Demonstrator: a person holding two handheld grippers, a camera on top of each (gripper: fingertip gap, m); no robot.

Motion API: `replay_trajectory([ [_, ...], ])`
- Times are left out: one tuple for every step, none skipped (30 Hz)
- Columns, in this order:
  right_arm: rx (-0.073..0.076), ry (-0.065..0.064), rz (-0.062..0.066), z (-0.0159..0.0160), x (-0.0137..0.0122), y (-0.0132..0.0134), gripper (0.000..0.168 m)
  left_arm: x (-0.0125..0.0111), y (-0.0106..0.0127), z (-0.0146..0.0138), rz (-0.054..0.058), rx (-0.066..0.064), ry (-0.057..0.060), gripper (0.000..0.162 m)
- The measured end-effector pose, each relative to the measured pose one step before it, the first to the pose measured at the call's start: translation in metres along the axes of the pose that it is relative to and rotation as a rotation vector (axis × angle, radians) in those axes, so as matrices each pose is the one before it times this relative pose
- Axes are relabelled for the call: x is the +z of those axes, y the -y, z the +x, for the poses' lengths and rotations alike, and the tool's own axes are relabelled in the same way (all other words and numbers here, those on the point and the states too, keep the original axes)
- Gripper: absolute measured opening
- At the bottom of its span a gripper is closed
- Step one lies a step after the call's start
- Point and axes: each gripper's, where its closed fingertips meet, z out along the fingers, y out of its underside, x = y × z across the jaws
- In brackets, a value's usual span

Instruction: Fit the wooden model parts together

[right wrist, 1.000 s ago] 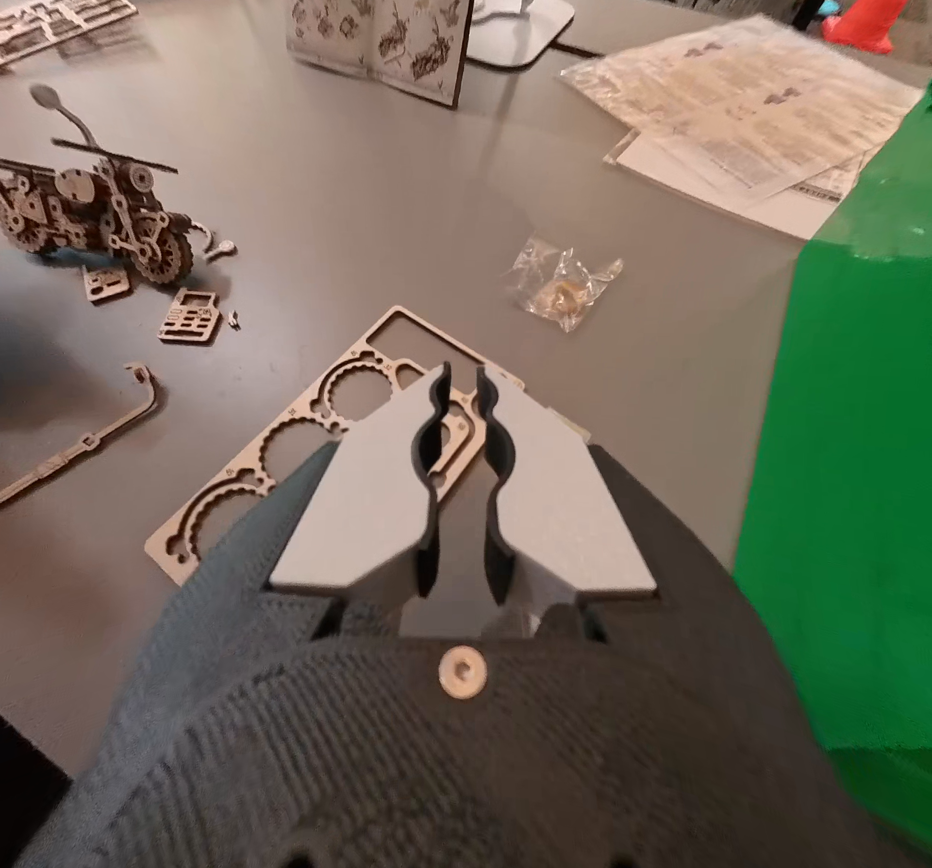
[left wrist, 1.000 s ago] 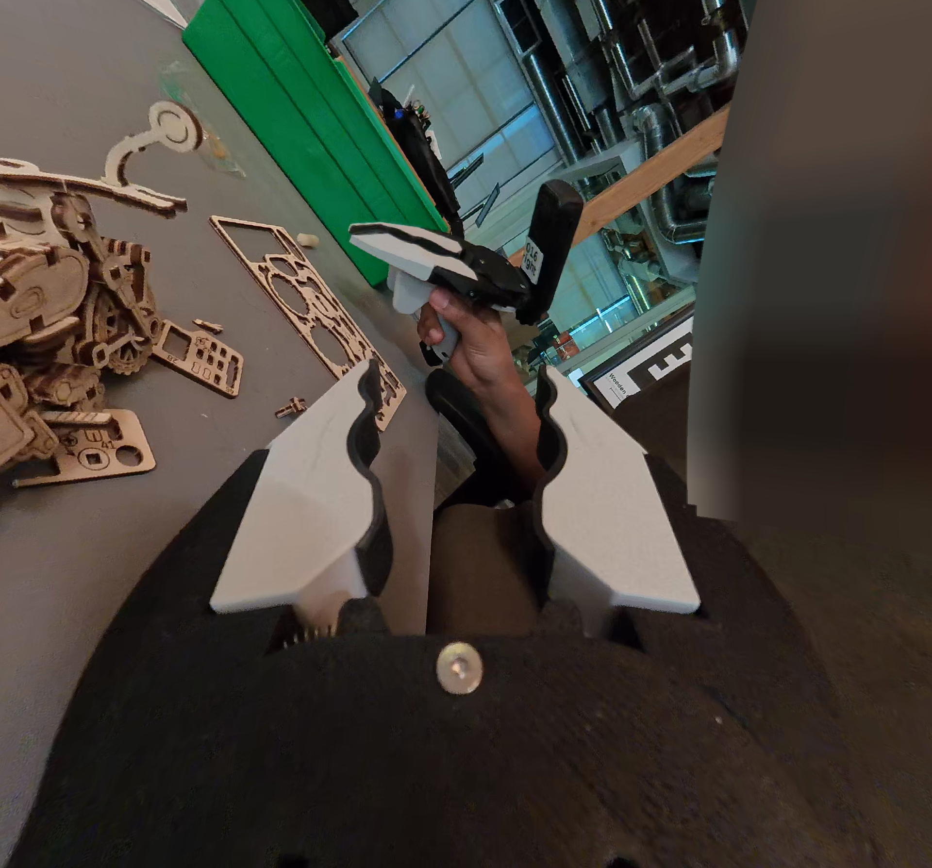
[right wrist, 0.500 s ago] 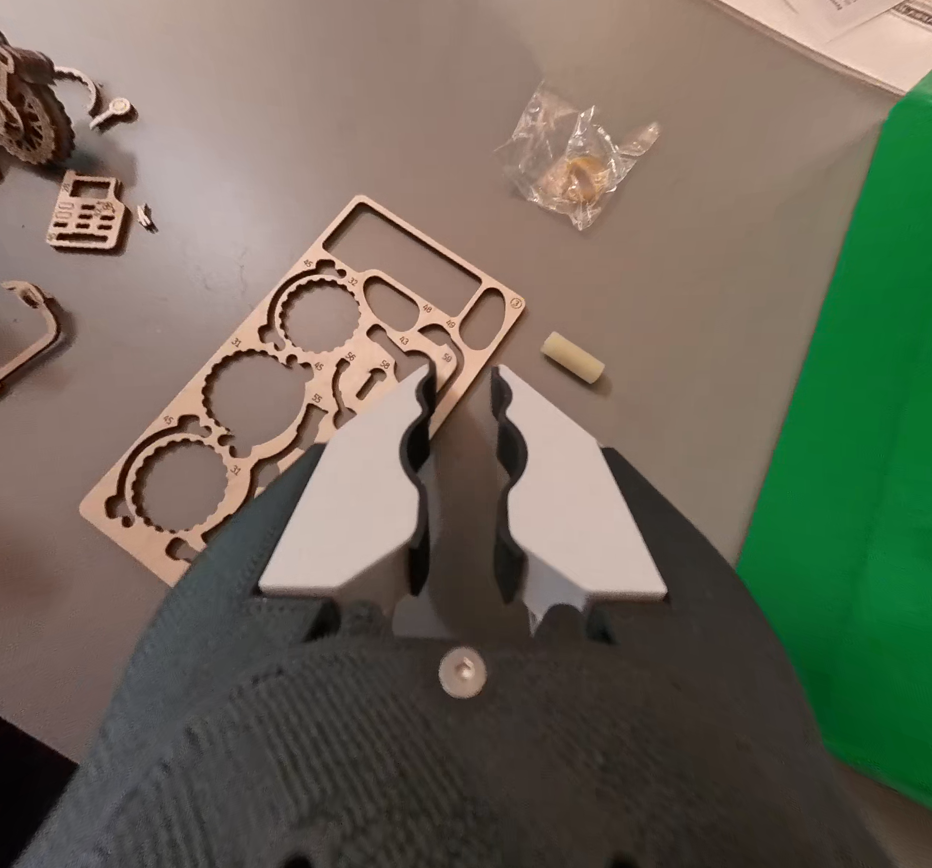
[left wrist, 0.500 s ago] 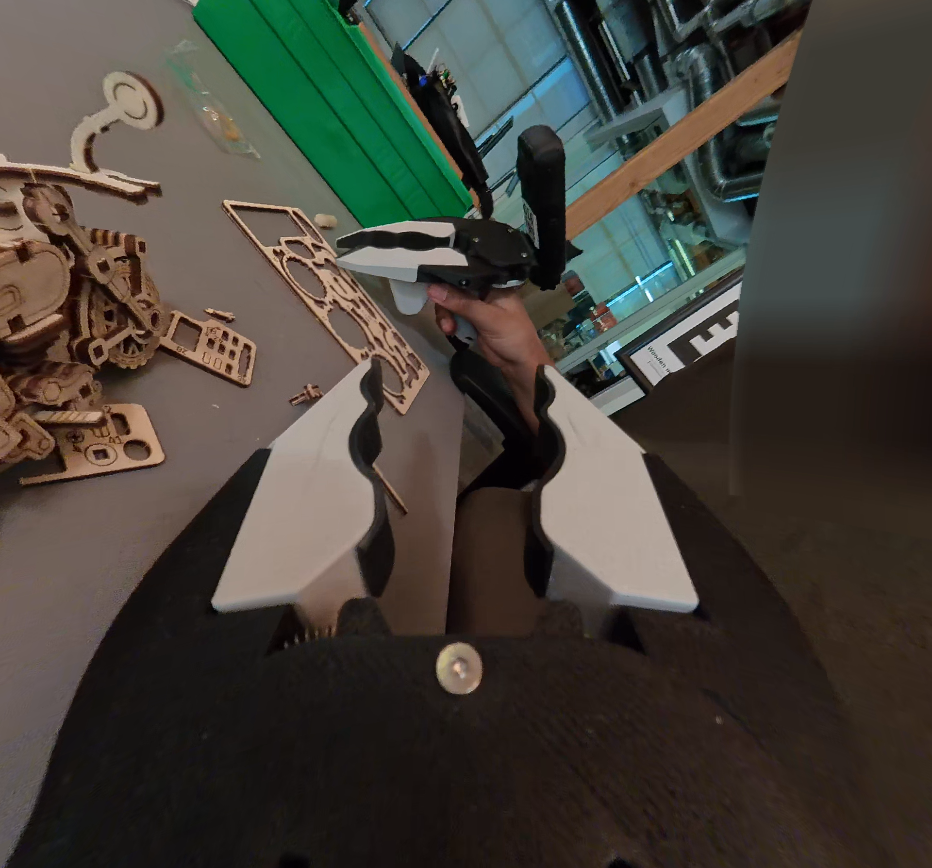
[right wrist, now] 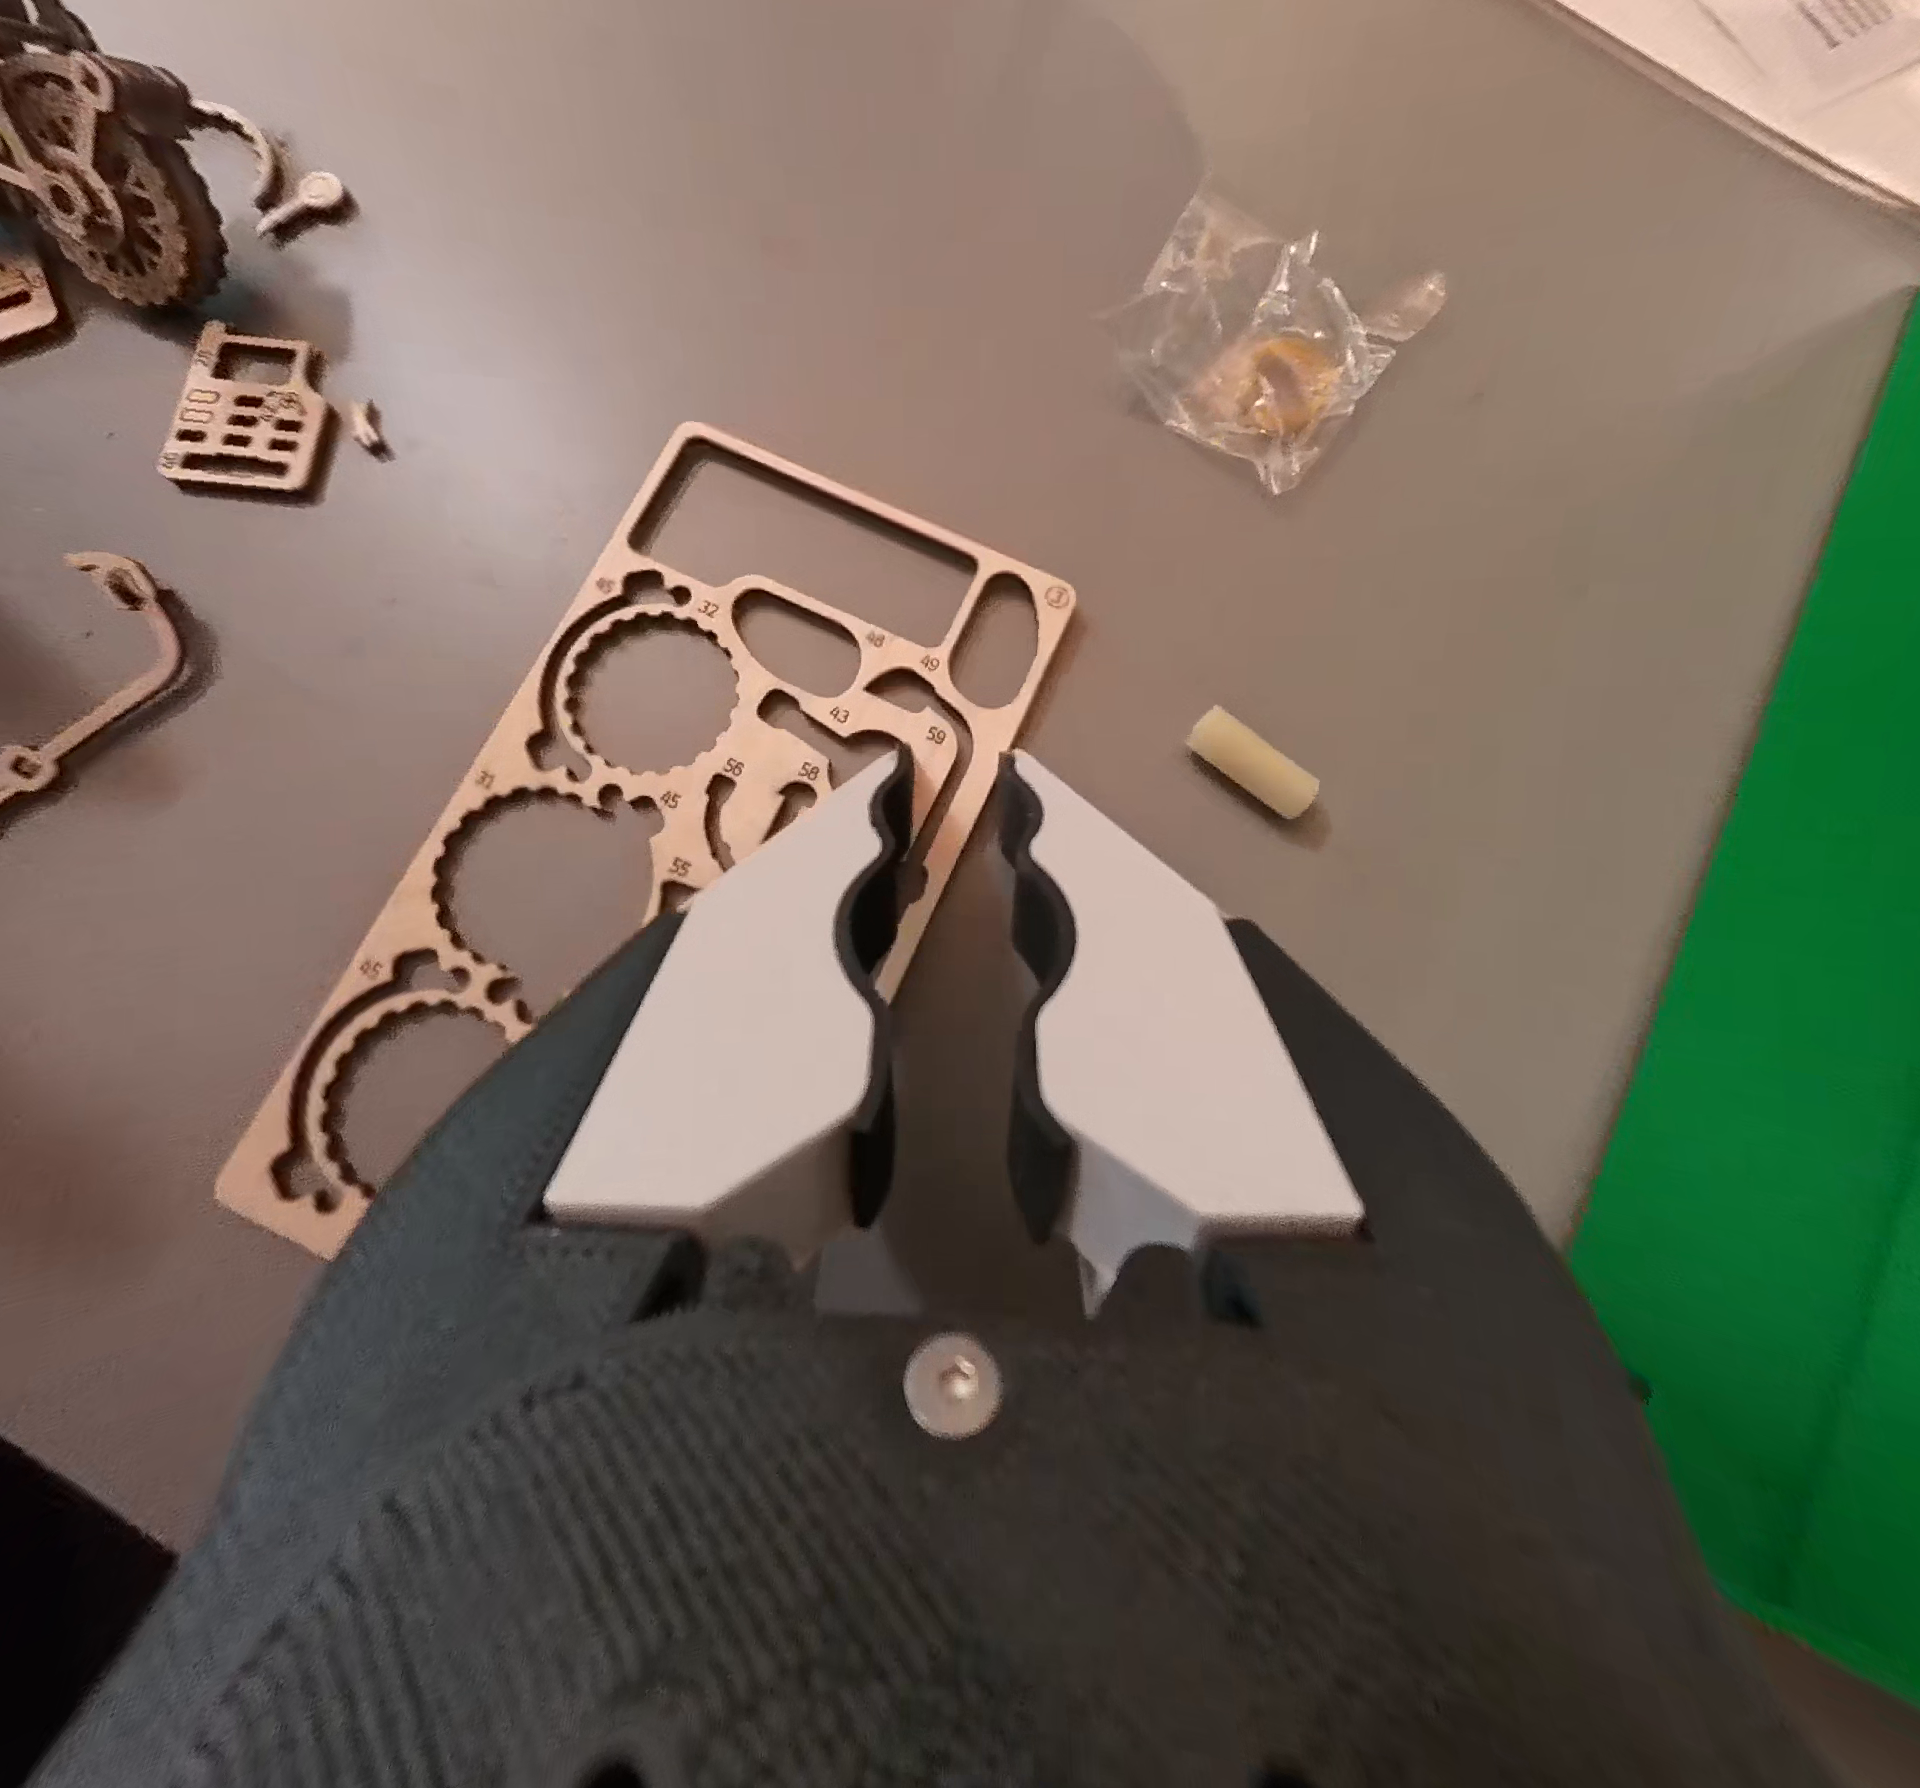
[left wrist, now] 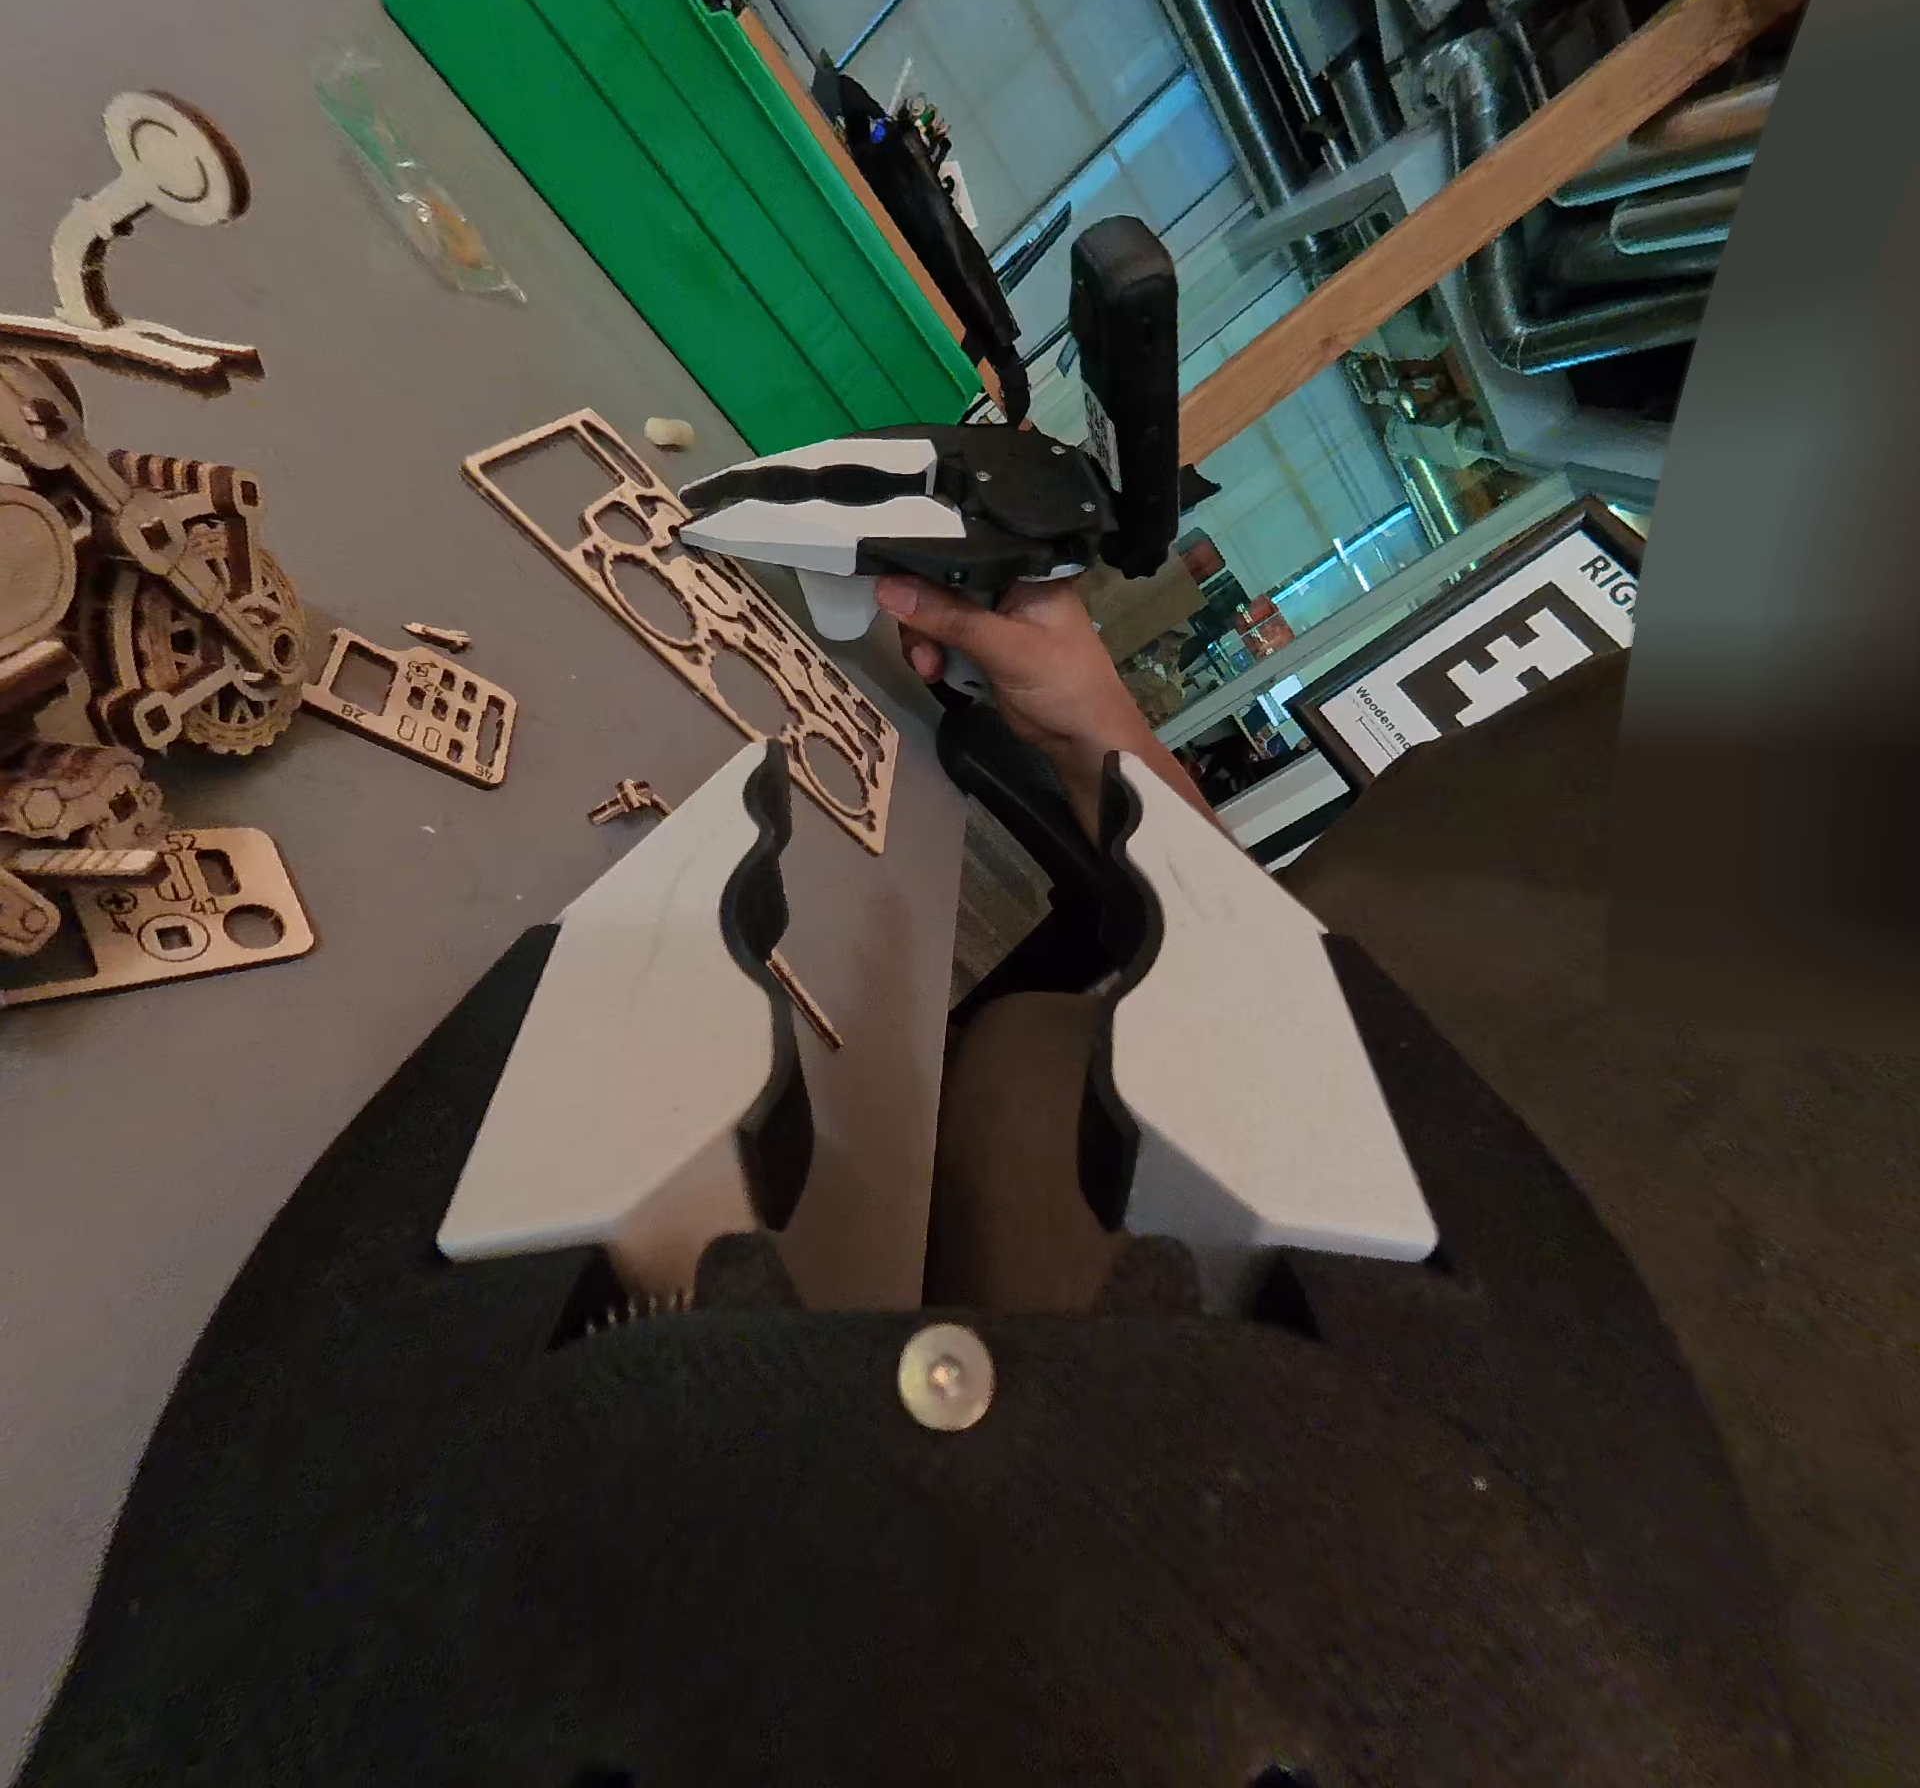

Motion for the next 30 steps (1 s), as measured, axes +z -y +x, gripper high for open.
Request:
replay_trajectory([
  [0.0015,0.0073,0.0119,-0.00217,-0.00094,0.00253,0.015,-0.00033,0.00057,0.00041,0.0034,-0.0029,-0.0030,0.057],
  [0.0054,0.0076,0.0146,-0.00227,-0.00151,0.00316,0.014,-0.00027,0.00060,0.00025,0.0039,-0.0035,-0.0032,0.057],
  [0.0038,0.0079,0.0176,-0.00216,-0.00187,0.00360,0.015,-0.00039,0.00059,0.00015,0.0037,-0.0036,-0.0025,0.057],
  [-0.0021,0.0058,0.0218,-0.00199,-0.00212,0.00416,0.015,-0.00029,0.00055,-0.00010,0.0034,-0.0035,-0.0016,0.057],
  [-0.0050,0.0019,0.0250,-0.00142,-0.00243,0.00474,0.015,-0.00013,0.00053,-0.00004,0.0031,-0.0028,-0.0007,0.057],
  [-0.0040,-0.0021,0.0244,-0.00069,-0.00276,0.00488,0.015,-0.00002,0.00035,-0.00014,0.0022,-0.0010,0.0003,0.057],
  [-0.0036,-0.0003,0.0264,-0.00093,-0.00295,0.00550,0.015,0.00013,0.00001,-0.00022,0.0007,0.0005,0.0018,0.057],
  [0.0009,0.0040,0.0298,-0.00163,-0.00324,0.00618,0.015,0.00040,0.00002,-0.00034,0.0002,0.0008,0.0029,0.057],
  [0.0102,0.0137,0.0318,-0.00299,-0.00333,0.00680,0.015,0.00063,-0.00004,-0.00039,0.0009,0.0001,0.0037,0.057],
  [0.0206,0.0236,0.0342,-0.00474,-0.00332,0.00745,0.014,0.00117,0.00032,-0.00073,0.0042,-0.0024,0.0061,0.056],
  [0.0265,0.0279,0.0355,-0.00578,-0.00333,0.00786,0.014,0.00186,0.00083,-0.00135,0.0093,-0.0077,0.0098,0.055],
  [0.0241,0.0273,0.0303,-0.00616,-0.00265,0.00722,0.014,0.00312,0.00148,-0.00151,0.0150,-0.0130,0.0099,0.055],
  [0.0160,0.0208,0.0221,-0.00567,-0.00193,0.00585,0.014,0.00466,0.00083,-0.00146,0.0129,-0.0237,0.0105,0.055],
  [0.0064,0.0125,0.0120,-0.00500,-0.00107,0.00412,0.014,0.00609,-0.00058,0.00044,0.0030,-0.0260,0.0013,0.055],
  [-0.0037,0.0080,0.0042,-0.00463,-0.00029,0.00258,0.014,0.00711,-0.00235,0.00150,-0.0068,-0.0180,-0.0033,0.056],
  [-0.0099,0.0058,0.0022,-0.00470,0.00015,0.00157,0.014,0.00731,-0.00380,-0.00106,-0.0144,-0.0090,0.0148,0.056],
  [-0.0104,0.0054,0.0026,-0.00481,0.00076,0.00112,0.013,0.00709,-0.00425,-0.00307,-0.0176,0.0023,0.0300,0.056],
  [-0.0087,0.0094,-0.0010,-0.00515,0.00095,0.00045,0.013,0.00611,-0.00392,-0.00225,-0.0166,0.0127,0.0285,0.050],
  [-0.0084,0.0151,0.0003,-0.00576,0.00053,0.00066,0.000,0.00471,-0.00226,-0.00197,-0.0088,0.0174,0.0292,0.045],
  [-0.0040,0.0174,0.0125,-0.00588,0.00034,0.00242,0.000,0.00320,-0.00133,-0.00160,-0.0043,0.0204,0.0261,0.039],
  [-0.0015,0.0223,0.0098,-0.00617,0.00034,0.00207,0.000,0.00171,-0.00129,-0.00365,-0.0045,0.0155,0.0335,0.034],
  [-0.0057,0.0228,0.0010,-0.00547,0.00077,0.00054,0.000,0.00079,-0.00072,-0.00451,-0.0009,0.0034,0.0316,0.027],
  [-0.0072,0.0033,-0.0093,-0.00161,0.00094,-0.00151,0.000,0.00007,0.00003,-0.00283,0.0016,-0.0042,0.0160,0.020],
  [-0.0106,-0.0060,-0.0118,0.00057,0.00084,-0.00247,0.000,-0.00118,0.00234,-0.00098,0.0160,-0.0042,0.0015,0.012],
  [-0.0100,-0.0078,-0.0103,0.00165,0.00048,-0.00255,0.002,-0.00180,0.00346,0.00079,0.0212,-0.0086,-0.0081,0.005],
  [-0.0030,-0.0045,-0.0097,0.00159,0.00002,-0.00217,0.005,-0.00221,0.00367,0.00085,0.0201,-0.0074,-0.0074,0.000],
  [0.0048,0.0032,-0.0073,0.00088,-0.00040,-0.00136,0.010,-0.00221,0.00273,0.00235,0.0154,-0.0045,-0.0187,0.000],
  [0.0107,0.0076,-0.0033,0.00045,-0.00092,-0.00022,0.016,-0.00249,0.00300,0.00333,0.0177,-0.0088,-0.0266,0.000],
  [0.0148,0.0093,0.0008,0.00036,-0.00123,0.00039,0.022,-0.00266,0.00282,0.00215,0.0171,-0.0147,-0.0199,0.000],
  [0.0194,0.0160,-0.0008,-0.00041,-0.00093,-0.00017,0.029,-0.00235,0.00175,0.00133,0.0096,-0.0202,-0.0190,0.000],
])
